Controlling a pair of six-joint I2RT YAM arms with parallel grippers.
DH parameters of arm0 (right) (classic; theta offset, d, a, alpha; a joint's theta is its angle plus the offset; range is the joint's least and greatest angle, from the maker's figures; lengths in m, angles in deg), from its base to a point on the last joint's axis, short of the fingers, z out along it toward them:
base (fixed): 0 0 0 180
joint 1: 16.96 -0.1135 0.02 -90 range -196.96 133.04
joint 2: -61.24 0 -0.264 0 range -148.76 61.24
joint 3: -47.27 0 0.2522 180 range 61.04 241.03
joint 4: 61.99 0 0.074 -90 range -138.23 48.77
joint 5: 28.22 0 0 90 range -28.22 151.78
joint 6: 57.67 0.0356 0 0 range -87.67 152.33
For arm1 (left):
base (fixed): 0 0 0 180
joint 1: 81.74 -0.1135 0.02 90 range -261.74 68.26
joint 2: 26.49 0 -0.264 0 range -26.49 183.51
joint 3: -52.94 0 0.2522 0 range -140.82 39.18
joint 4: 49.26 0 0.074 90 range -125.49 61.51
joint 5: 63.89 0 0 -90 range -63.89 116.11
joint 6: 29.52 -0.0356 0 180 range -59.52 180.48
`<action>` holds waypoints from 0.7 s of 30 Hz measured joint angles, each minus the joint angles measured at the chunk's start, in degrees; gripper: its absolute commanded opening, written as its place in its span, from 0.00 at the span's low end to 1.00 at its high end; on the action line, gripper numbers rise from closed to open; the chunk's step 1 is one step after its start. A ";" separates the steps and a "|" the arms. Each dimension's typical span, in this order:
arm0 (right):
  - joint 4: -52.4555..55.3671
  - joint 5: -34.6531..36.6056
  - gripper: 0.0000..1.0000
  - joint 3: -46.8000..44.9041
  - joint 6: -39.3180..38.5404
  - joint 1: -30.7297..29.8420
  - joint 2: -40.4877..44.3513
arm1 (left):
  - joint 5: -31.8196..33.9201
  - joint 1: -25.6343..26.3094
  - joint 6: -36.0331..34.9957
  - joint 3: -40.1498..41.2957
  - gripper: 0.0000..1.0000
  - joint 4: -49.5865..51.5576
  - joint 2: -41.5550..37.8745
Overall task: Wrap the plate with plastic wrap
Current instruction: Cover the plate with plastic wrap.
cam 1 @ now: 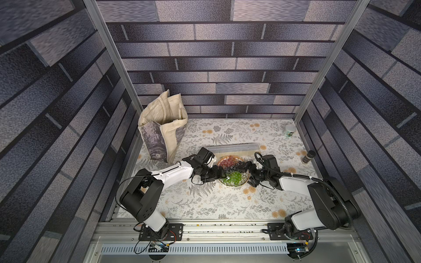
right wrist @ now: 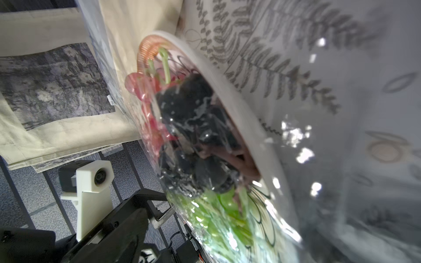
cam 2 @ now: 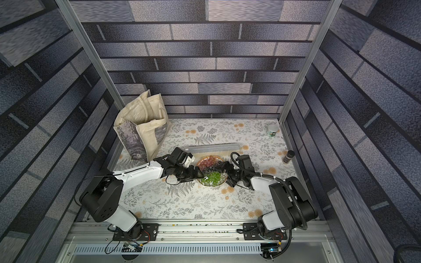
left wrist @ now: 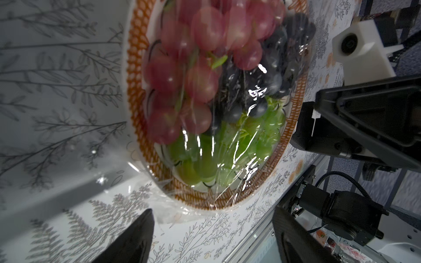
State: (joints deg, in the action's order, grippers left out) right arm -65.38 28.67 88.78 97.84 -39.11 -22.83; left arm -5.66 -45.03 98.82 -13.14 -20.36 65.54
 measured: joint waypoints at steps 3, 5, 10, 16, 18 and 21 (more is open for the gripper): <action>-1.16 0.00 0.94 0.11 0.57 -0.37 -0.61 | -0.68 0.74 0.57 -0.48 0.83 -0.96 1.97; -1.31 0.02 0.94 0.11 0.72 -0.50 -0.61 | -1.09 1.01 0.98 -0.48 0.83 -1.55 2.82; -1.18 0.24 0.95 0.11 0.55 -0.50 -0.61 | -1.44 1.14 1.42 -1.36 0.83 -2.38 3.93; 3.78 1.64 1.00 0.79 -2.29 -0.50 0.94 | -0.94 -0.50 3.06 -0.74 0.84 -4.24 4.04; 7.58 3.06 1.00 1.95 -4.42 -0.46 1.84 | -0.39 -2.21 3.34 0.70 0.84 -4.98 3.41; 12.04 5.05 1.00 3.45 -6.97 0.11 2.71 | 0.09 -5.11 3.74 3.23 0.85 -5.18 1.16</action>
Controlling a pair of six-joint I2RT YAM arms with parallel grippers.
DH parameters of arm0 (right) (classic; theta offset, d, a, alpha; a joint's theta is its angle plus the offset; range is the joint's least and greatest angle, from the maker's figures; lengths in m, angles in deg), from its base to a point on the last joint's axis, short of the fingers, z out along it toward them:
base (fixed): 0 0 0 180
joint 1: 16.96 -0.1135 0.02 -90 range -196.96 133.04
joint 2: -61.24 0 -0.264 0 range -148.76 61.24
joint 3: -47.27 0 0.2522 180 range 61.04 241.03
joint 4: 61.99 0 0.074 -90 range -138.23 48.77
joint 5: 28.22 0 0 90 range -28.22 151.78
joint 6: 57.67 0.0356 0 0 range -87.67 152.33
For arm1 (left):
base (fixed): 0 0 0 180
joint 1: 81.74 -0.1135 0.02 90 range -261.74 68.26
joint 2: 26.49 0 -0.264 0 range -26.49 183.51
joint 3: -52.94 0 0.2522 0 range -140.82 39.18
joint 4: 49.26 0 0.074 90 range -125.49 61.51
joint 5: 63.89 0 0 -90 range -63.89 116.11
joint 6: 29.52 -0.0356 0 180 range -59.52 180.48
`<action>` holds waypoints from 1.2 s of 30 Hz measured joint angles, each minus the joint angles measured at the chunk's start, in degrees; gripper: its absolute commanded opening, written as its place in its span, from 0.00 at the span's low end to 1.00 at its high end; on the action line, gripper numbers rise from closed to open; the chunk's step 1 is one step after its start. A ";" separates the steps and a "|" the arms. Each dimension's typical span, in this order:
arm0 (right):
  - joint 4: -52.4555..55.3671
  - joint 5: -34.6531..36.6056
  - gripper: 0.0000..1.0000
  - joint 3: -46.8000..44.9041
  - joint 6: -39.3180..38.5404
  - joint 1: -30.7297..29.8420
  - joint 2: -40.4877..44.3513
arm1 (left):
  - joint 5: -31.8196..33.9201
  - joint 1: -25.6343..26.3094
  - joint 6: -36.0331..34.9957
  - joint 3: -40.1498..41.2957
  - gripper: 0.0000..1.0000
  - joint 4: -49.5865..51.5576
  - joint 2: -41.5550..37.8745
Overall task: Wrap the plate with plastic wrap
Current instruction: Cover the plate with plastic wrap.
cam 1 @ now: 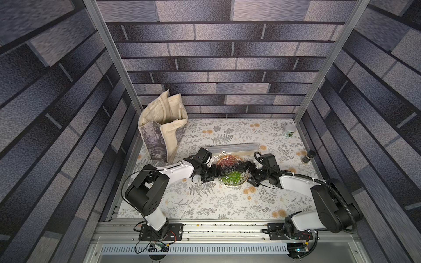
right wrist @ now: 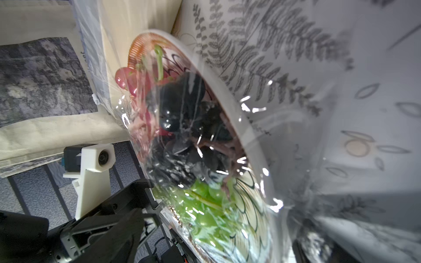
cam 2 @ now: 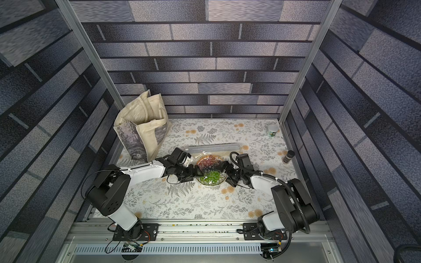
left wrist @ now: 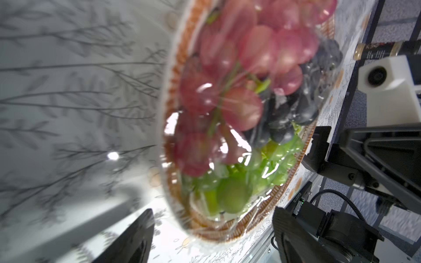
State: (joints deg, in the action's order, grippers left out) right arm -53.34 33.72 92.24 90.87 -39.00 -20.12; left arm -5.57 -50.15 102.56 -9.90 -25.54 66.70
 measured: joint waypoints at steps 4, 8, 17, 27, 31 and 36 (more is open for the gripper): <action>3.80 1.60 1.00 2.32 -2.38 0.42 -0.61 | -0.04 -2.62 -0.02 0.66 0.85 -0.24 -2.14; 3.76 1.86 1.00 4.44 -3.13 0.44 -3.10 | -1.09 -2.49 -0.04 0.50 0.86 -0.61 -2.32; -1.55 -1.33 1.00 4.74 -0.46 -0.07 -5.53 | -2.73 2.25 0.00 -3.89 0.86 -2.71 3.17; 0.90 -1.16 1.00 1.33 -0.52 -0.24 1.18 | -2.38 4.96 0.02 -4.76 0.88 -2.05 4.48; 1.92 -1.14 1.00 -0.02 -0.81 -0.50 1.46 | -2.38 4.44 0.09 -4.50 0.89 -2.32 4.46; 6.97 1.42 1.00 -0.20 -3.17 -0.61 2.78 | -1.97 1.25 -0.13 -1.49 0.90 -0.96 1.03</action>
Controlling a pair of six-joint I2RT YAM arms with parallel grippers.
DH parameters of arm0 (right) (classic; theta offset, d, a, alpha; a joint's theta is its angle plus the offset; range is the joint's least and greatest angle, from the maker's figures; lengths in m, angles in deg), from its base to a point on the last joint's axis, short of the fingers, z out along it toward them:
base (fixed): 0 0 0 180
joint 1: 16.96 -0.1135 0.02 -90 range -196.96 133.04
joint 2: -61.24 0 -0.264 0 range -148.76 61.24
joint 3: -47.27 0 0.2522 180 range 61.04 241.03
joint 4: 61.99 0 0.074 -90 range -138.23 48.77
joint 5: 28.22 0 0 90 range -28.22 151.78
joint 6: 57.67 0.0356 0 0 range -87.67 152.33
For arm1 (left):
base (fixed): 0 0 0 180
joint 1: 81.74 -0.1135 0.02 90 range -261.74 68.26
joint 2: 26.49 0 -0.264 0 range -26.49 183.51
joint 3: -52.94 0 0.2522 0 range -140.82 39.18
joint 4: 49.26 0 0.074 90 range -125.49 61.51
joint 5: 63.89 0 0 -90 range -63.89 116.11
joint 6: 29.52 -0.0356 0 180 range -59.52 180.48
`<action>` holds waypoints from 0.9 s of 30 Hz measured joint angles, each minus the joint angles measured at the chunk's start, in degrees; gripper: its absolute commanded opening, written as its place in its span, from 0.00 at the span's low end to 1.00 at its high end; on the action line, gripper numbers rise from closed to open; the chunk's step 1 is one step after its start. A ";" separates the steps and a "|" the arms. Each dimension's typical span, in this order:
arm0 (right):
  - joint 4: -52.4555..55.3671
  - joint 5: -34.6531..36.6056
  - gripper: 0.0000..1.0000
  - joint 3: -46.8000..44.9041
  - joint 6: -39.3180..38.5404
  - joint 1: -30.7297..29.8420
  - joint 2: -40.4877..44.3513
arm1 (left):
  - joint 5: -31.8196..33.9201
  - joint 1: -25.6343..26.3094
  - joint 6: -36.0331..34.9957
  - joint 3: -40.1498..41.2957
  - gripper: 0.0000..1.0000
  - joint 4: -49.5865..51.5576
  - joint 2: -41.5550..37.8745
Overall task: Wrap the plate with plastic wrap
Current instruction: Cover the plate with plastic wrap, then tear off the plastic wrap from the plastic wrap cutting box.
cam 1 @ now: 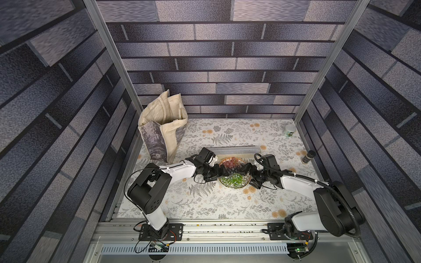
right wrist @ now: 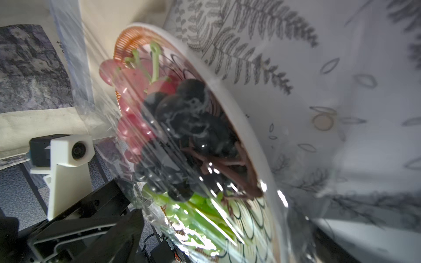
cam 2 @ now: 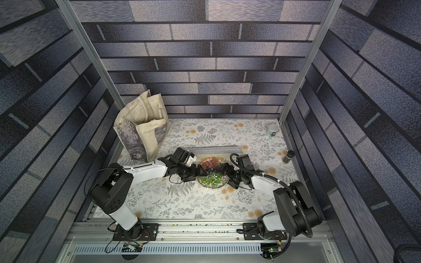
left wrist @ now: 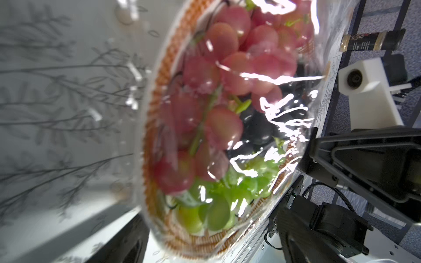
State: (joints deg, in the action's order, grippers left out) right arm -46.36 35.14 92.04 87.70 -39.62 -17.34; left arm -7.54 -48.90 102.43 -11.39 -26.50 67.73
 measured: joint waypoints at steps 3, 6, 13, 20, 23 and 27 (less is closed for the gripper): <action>8.35 4.83 0.95 1.44 -3.45 0.00 3.69 | 0.83 -3.87 -1.42 1.05 0.90 3.19 -5.38; 17.35 10.05 0.77 7.19 -8.72 -0.17 6.03 | 1.05 -9.70 -3.06 1.31 0.88 5.60 -12.07; 24.30 19.30 0.40 29.90 -19.65 -6.19 -2.51 | 0.81 -21.64 -6.05 1.40 0.81 6.03 -15.52; 20.70 25.51 0.30 45.66 -26.01 -14.62 -18.75 | -0.04 -22.10 -7.32 -1.05 0.73 3.80 -6.73; 19.56 27.02 0.29 50.40 -28.22 -16.55 -24.76 | -0.50 -22.51 -7.32 -2.86 0.69 1.73 -2.89; 18.62 28.57 0.29 55.87 -30.91 -18.43 -31.08 | -0.83 -23.19 -7.28 -5.92 0.66 -0.70 1.90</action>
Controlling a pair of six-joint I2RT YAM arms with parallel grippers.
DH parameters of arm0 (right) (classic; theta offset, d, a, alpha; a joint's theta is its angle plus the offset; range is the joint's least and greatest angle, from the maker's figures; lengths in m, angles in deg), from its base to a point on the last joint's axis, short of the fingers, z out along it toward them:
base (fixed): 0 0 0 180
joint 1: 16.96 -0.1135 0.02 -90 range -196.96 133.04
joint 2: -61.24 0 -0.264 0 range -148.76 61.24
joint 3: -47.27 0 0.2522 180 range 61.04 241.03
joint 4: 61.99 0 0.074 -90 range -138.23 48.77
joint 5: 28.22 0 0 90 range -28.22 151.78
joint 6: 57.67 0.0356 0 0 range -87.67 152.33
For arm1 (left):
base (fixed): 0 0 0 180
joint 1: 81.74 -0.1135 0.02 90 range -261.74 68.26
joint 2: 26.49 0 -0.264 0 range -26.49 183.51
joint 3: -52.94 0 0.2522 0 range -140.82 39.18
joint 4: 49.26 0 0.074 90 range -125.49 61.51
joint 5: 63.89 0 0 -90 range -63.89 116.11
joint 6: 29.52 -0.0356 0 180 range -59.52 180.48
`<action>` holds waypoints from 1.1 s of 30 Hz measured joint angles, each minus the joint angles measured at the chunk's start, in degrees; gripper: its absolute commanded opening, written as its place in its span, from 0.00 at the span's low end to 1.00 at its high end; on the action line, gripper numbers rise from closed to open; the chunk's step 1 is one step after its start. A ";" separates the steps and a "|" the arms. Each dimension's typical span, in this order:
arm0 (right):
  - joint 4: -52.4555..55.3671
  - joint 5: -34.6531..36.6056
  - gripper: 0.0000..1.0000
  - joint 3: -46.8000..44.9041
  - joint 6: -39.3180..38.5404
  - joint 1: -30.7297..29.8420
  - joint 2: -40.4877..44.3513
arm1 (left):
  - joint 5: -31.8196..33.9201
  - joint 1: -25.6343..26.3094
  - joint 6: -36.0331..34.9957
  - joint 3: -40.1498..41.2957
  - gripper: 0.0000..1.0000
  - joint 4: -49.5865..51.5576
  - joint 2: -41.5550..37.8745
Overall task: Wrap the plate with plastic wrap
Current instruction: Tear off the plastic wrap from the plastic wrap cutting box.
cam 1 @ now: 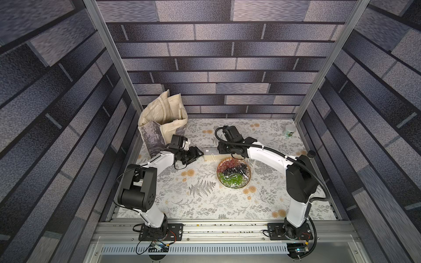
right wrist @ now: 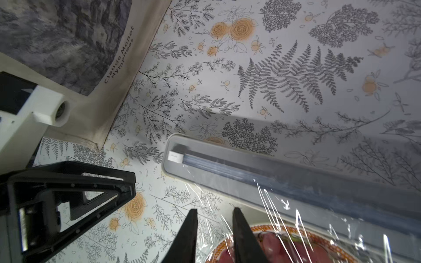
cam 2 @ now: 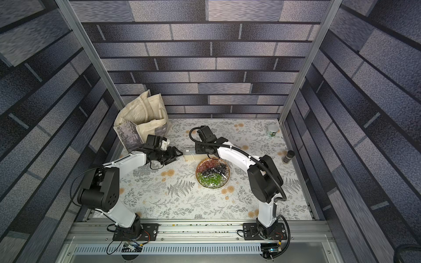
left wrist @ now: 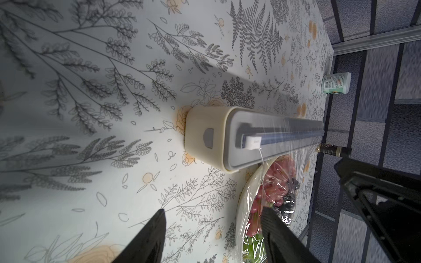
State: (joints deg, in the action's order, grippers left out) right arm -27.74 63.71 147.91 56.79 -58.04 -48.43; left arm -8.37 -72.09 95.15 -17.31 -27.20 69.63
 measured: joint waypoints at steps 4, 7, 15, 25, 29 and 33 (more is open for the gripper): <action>-0.31 0.81 0.30 4.90 -2.10 -0.90 -4.90 | -0.07 -0.37 0.07 -2.32 0.64 -1.95 3.13; -0.37 1.42 0.32 8.55 -3.72 -1.36 -8.52 | -0.13 -0.37 0.07 -3.67 0.64 -2.78 4.72; 1.62 2.86 0.33 16.09 -8.35 -2.67 -15.93 | -0.26 -0.28 0.07 -4.55 0.63 -3.61 7.63; 3.82 3.02 0.35 20.15 -11.63 -3.96 -18.08 | -0.24 0.42 0.07 -4.81 0.62 -3.87 9.42; 4.76 3.43 0.35 21.11 -12.37 -4.24 -18.93 | -0.26 0.44 0.04 -4.85 0.62 -4.07 9.62; 5.31 4.11 0.35 21.42 -13.03 -4.35 -19.50 | -0.26 0.44 0.02 -4.87 0.62 -4.09 9.70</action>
State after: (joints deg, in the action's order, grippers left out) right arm -22.43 67.82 169.33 43.77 -62.39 -67.92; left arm -8.63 -71.65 95.17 -22.19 -31.29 79.33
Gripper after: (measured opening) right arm 0.345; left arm 0.618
